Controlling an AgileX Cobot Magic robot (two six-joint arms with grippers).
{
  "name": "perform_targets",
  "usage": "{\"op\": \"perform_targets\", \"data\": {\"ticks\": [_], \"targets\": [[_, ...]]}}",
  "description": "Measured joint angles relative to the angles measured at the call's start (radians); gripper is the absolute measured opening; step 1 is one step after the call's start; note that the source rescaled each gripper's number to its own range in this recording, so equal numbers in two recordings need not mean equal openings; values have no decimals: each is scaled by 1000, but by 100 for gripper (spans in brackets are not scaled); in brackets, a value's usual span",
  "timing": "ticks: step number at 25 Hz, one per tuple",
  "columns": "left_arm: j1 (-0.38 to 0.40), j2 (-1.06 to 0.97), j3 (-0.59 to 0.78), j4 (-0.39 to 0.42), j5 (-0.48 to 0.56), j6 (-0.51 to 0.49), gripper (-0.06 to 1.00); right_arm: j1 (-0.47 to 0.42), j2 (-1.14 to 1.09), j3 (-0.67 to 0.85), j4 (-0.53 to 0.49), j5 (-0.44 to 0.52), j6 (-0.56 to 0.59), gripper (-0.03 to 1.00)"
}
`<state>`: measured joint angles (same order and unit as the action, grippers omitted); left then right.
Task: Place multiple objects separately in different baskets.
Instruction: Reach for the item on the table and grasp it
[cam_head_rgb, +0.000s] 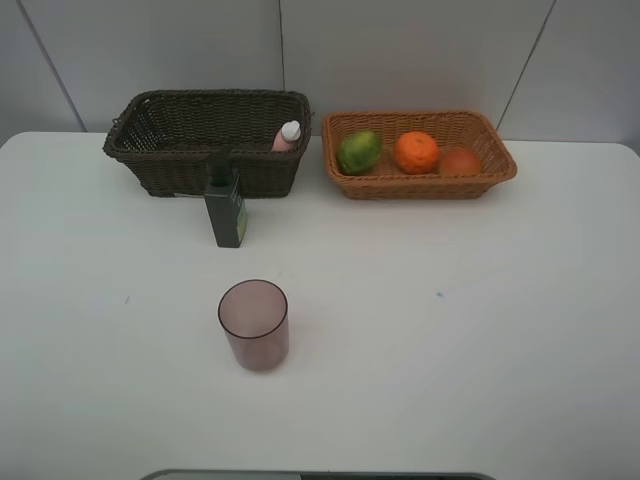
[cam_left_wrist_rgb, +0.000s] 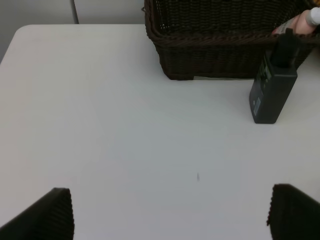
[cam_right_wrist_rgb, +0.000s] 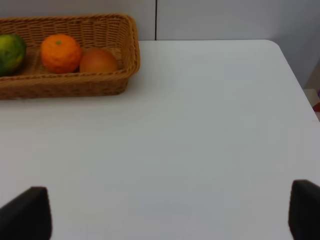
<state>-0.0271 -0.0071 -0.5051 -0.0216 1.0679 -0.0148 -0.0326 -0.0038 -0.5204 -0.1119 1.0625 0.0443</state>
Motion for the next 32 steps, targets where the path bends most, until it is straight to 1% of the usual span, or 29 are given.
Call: {"op": "perform_targets", "data": {"ticks": [5,8,27,29,32], "targets": [[-37,0,0,0,0,0,100,0,0,0,0,0,0,100],[-43,0,0,0,0,0,100,0,0,0,-2,0,0,100],[-45,0,0,0,0,0,100,0,0,0,-5,0,0,100],[-45,22,0,0,-1,0,100,0,0,0,-6,0,0,100],[-47,131,0,0,-2,0,100,0,0,0,-7,0,0,100]]}}
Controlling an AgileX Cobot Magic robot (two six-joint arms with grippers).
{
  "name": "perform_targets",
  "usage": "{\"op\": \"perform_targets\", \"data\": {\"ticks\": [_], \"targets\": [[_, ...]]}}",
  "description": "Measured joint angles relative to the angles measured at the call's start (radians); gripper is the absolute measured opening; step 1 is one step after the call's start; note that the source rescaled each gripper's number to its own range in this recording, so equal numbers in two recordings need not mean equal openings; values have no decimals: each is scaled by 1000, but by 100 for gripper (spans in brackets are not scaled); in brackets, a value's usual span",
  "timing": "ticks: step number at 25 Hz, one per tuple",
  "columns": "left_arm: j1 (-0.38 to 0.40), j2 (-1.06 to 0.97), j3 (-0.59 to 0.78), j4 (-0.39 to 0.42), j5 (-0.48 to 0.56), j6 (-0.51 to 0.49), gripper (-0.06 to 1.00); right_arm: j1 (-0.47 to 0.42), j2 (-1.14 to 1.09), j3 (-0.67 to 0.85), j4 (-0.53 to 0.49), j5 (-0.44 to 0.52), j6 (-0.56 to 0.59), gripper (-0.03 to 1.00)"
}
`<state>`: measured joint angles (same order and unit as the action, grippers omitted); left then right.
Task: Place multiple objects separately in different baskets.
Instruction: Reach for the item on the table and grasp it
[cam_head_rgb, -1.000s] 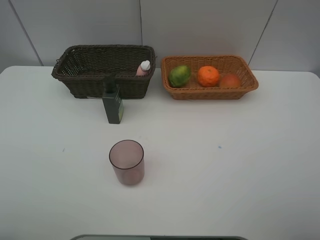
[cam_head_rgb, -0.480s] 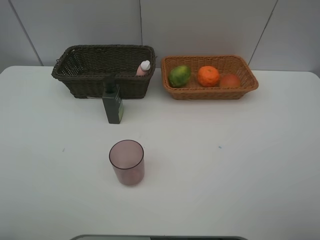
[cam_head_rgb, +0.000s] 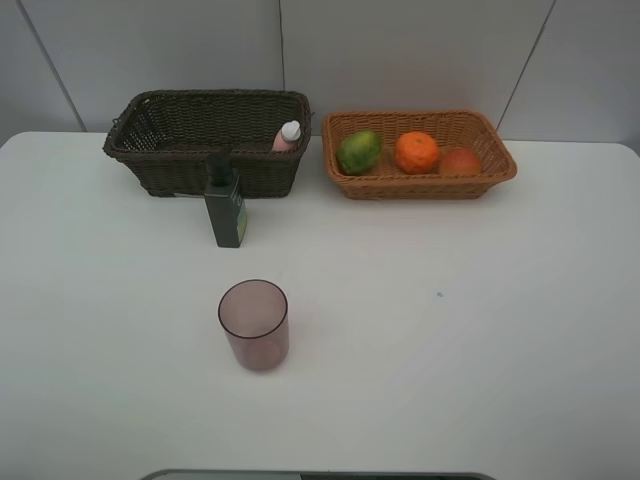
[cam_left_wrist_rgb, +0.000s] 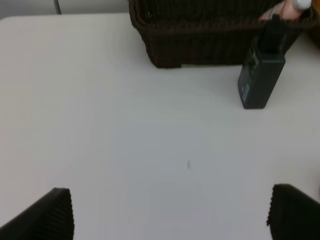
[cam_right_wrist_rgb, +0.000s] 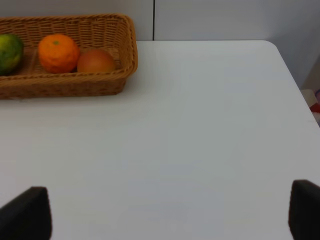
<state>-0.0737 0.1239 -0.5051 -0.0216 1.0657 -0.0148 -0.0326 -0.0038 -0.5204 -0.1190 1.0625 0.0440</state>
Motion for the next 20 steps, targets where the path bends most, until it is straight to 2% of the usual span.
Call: {"op": "perform_targets", "data": {"ticks": [6,11,13,16,20], "targets": [[-15,378,-62,-46,-36,0,100,0,0,0,0,-1,0,100],[-31,731,-223,-52,-42,0,100,0,0,0,0,-1,0,100],[-84,871,-297,-49,-32,-3,100,0,0,0,0,-1,0,100],[-212,1050,-412,-49,-28,-9,100,0,0,0,0,-1,0,100],[-343,1265,-564,-46,-28,-25,100,0,0,0,0,-1,0,100]]}}
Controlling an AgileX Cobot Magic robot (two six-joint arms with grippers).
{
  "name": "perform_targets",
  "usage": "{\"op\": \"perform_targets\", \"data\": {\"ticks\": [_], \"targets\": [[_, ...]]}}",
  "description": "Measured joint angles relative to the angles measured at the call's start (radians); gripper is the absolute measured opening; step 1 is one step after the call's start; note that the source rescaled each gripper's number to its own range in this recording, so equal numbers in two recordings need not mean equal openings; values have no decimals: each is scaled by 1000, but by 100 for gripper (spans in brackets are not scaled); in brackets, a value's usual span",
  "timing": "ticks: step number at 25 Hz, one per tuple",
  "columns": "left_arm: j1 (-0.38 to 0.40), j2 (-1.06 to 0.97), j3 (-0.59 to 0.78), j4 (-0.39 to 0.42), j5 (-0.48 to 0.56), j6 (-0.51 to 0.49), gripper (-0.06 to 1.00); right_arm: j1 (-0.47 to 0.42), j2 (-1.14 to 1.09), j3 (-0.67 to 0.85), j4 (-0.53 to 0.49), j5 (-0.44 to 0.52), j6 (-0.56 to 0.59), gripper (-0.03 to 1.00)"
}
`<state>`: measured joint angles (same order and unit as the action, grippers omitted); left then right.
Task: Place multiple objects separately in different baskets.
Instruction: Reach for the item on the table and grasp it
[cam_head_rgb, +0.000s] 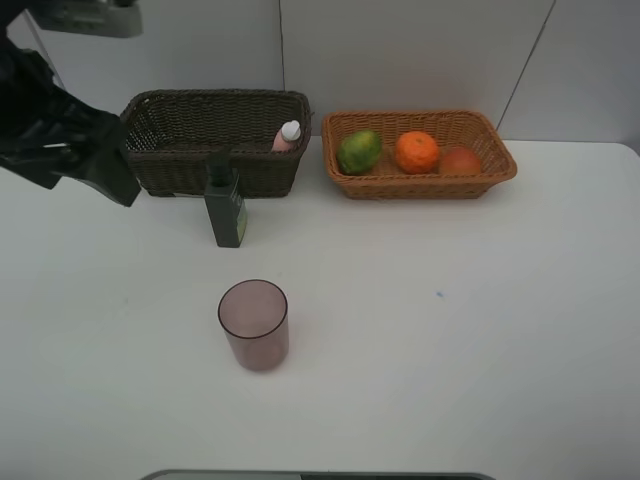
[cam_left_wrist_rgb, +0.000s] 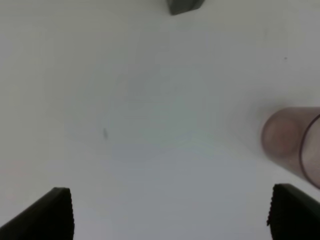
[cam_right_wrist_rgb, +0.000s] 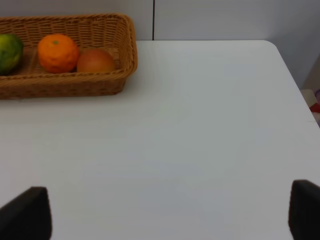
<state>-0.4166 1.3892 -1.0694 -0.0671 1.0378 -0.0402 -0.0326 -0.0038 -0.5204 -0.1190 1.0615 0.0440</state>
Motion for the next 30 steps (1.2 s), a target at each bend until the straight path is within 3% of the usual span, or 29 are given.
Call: {"op": "perform_targets", "data": {"ticks": [5,9,14,19,30], "targets": [[-148,204,-102,9,-14,-29,100,0,0,0,0,0,0,100],[-212,287,-103,16,-41,-31,100,0,0,0,0,0,0,100],[-263,328,-103,85,-71,-32,100,0,0,0,0,0,0,100],[-309,342,-66,90,-142,-32,100,0,0,0,0,0,0,100],[-320,343,39,94,-278,-25,100,0,0,0,0,0,0,100]]}}
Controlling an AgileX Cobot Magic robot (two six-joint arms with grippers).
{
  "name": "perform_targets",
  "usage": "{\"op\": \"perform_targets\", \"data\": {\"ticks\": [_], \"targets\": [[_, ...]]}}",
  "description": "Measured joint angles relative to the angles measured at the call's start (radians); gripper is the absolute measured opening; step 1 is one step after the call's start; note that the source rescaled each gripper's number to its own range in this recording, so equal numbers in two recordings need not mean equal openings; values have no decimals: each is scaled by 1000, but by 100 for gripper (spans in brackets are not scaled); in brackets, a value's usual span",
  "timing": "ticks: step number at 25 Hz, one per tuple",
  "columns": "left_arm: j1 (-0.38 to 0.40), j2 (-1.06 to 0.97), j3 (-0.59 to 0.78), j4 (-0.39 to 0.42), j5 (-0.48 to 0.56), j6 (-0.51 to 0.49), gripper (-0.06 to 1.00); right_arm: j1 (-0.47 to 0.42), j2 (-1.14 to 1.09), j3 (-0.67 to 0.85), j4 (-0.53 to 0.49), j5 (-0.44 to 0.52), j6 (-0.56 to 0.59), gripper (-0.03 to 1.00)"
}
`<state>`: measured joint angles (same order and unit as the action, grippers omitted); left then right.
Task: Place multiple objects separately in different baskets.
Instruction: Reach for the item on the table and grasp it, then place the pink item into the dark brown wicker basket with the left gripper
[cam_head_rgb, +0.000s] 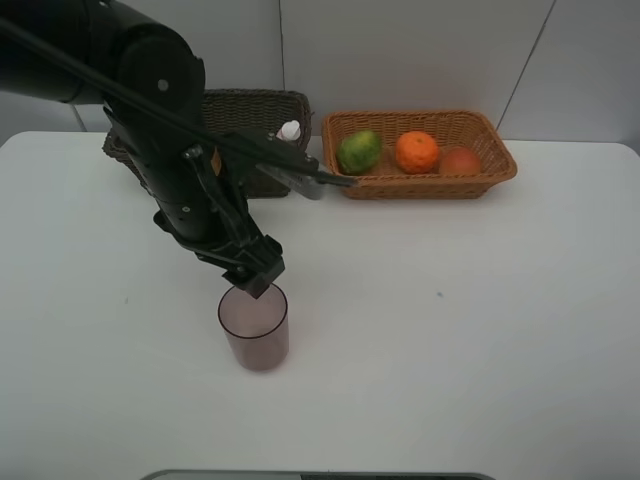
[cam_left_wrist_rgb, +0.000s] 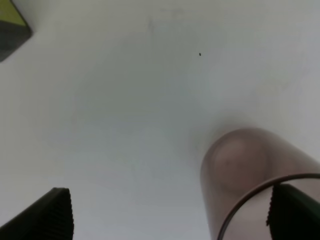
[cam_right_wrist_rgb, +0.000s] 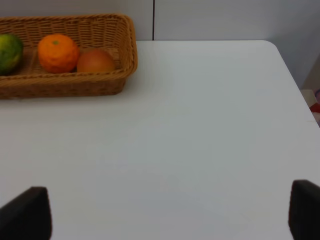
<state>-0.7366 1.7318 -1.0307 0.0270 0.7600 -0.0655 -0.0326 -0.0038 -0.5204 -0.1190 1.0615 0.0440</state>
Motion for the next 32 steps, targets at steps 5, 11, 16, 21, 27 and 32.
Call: {"op": "perform_targets", "data": {"ticks": [5,11,16,21,27,32], "targets": [[-1,31,27,0,-42,16,100,0,0,0,0,0,0,100],[-12,102,29,2,-68,22,100,0,0,0,0,0,0,100],[-12,142,29,9,-93,24,100,0,0,0,0,0,0,100],[-12,169,37,12,-111,32,89,0,0,0,0,0,0,100],[-12,175,37,12,-114,34,16,0,0,0,0,0,0,100],[-12,175,37,8,-116,35,1,0,0,0,0,0,0,100]]}}
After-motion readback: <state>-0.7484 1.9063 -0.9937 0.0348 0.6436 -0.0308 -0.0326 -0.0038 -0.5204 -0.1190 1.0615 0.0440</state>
